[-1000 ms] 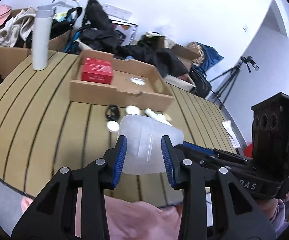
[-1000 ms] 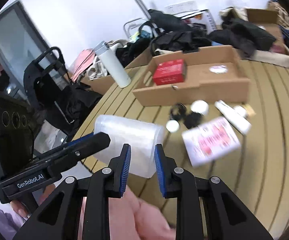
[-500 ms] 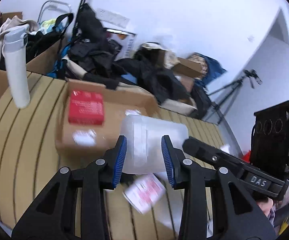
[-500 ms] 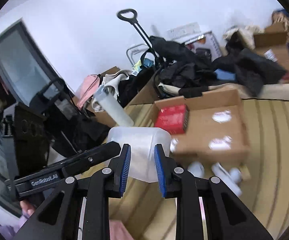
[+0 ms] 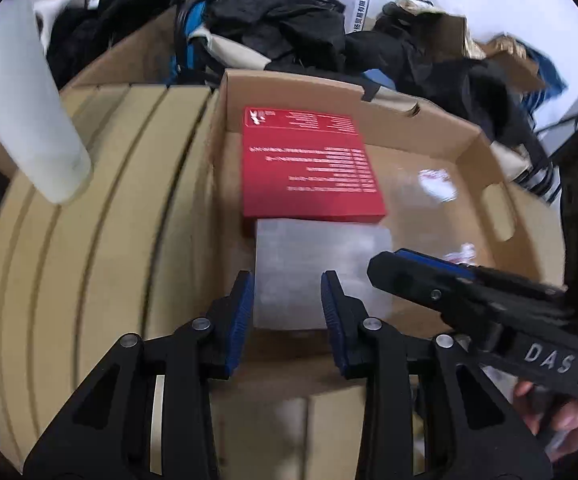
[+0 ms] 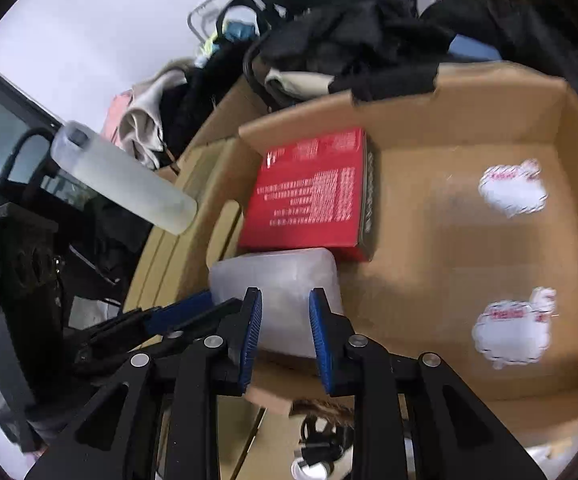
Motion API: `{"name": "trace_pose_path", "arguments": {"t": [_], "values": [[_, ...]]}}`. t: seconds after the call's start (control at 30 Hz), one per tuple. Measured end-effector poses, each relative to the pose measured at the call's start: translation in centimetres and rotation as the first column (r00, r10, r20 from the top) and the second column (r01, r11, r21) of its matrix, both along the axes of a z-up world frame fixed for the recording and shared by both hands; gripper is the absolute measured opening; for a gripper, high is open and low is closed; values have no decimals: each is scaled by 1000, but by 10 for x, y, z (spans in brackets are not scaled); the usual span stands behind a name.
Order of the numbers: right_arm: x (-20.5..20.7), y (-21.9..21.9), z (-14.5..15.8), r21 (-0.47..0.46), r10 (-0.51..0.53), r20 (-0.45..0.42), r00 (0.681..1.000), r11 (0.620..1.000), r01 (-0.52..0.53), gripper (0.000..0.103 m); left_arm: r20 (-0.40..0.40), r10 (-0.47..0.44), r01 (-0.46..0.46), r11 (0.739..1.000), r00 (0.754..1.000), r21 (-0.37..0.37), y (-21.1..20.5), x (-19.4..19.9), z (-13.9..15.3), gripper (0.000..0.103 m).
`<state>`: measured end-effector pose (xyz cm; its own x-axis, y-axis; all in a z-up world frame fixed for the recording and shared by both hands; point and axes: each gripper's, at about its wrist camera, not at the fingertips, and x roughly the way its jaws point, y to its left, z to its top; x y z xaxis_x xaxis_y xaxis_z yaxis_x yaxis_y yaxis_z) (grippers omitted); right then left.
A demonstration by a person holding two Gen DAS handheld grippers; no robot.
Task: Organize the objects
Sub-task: 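Carry the white container into the cardboard tray and release it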
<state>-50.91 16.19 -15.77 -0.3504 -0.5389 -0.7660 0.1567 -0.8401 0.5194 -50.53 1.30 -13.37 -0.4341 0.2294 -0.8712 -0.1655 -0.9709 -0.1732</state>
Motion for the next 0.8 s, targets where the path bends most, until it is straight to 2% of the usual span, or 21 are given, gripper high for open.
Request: {"name": "trace_pose_path", "arguments": {"t": [0.03, 0.1, 0.17, 0.2, 0.23, 0.27, 0.3, 0.33, 0.37, 0.43, 0.5, 0.57, 0.67, 0.8], "values": [[-1, -1, -2, -15, 8, 5, 1000, 1000, -7, 28, -8, -10, 9, 1000, 1000, -11, 0, 2, 1, 34], [0, 1, 3, -27, 26, -7, 1000, 999, -26, 29, -13, -15, 15, 1000, 1000, -14, -2, 6, 11, 49], [8, 6, 21, 39, 16, -62, 998, 999, -14, 37, -7, -11, 11, 1000, 1000, -24, -5, 11, 29, 71], [14, 11, 33, 92, 9, -104, 994, 996, 0, 56, -9, 5, -5, 999, 1000, -47, -7, 14, 37, 74], [19, 15, 44, 130, 10, -140, 990, 991, 9, 89, -16, 23, -25, 997, 1000, -76, -9, 17, 47, 76], [25, 22, 57, 164, 11, -168, 986, 986, 17, 99, -44, 45, -49, 994, 998, -101, -12, 24, 65, 80], [33, 30, 74, 191, 15, -197, 980, 981, 24, 103, -71, 55, -62, 992, 996, -106, -14, 29, 78, 86], [40, 38, 89, 213, 21, -217, 976, 977, 27, 103, -105, 62, -73, 991, 993, -110, -17, 36, 94, 99], [46, 45, 104, 247, 23, -231, 973, 968, 36, 103, -152, 68, -87, 989, 986, -121, -18, 46, 113, 103], [66, 64, 139, 335, 17, -268, 963, 939, 77, 103, -213, 75, -110, 981, 974, -161, -18, 64, 138, 103], [88, 80, 167, 371, 1, -297, 955, 922, 115, 103, -253, 70, -122, 973, 965, -198, -15, 86, 161, 103], [113, 92, 189, 371, -14, -324, 946, 918, 140, 103, -288, 52, -114, 972, 956, -203, -12, 108, 183, 103], [154, 101, 210, 368, -21, -351, 936, 916, 159, 103, -328, 31, -99, 976, 944, -193, -8, 146, 203, 103], [204, 102, 225, 383, 0, -389, 921, 909, 162, 103, -360, 11, -89, 976, 933, -200, -2, 199, 215, 103]]}}
